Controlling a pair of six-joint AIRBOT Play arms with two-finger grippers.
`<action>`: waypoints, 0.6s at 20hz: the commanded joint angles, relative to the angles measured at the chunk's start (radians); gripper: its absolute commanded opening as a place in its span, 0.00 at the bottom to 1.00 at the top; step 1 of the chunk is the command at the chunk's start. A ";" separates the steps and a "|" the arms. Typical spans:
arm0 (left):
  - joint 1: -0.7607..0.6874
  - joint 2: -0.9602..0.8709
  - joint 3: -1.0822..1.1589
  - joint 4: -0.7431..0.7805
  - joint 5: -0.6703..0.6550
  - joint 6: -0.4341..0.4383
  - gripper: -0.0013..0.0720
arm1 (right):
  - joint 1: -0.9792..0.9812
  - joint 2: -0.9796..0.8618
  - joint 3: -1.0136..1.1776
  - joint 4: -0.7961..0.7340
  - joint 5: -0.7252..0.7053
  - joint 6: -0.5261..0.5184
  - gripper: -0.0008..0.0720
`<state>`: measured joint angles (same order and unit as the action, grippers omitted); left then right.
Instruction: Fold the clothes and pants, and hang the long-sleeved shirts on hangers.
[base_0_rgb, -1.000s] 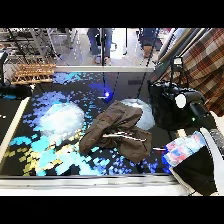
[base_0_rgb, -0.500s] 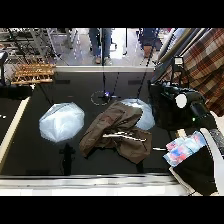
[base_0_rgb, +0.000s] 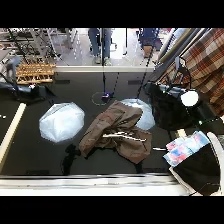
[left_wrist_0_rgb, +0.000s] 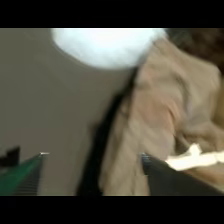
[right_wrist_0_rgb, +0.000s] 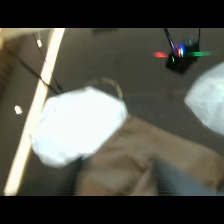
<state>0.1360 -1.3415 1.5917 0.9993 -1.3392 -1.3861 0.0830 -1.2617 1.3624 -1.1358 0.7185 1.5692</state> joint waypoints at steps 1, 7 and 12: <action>-0.013 0.000 -0.178 -0.079 -0.152 0.078 0.95 | -0.074 -0.015 -0.001 0.022 0.166 -0.013 0.79; -0.169 0.053 -0.710 -0.155 0.077 0.317 0.94 | -0.270 -0.324 0.002 0.384 0.467 -0.225 0.89; -0.319 0.033 -0.746 -0.154 0.365 0.331 0.96 | -0.241 -0.633 0.163 0.399 0.525 -0.228 0.88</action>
<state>-0.1036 -1.2964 0.8906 0.8513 -1.1481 -1.0878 -0.1627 -1.7359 1.4464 -0.7792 1.1633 1.3651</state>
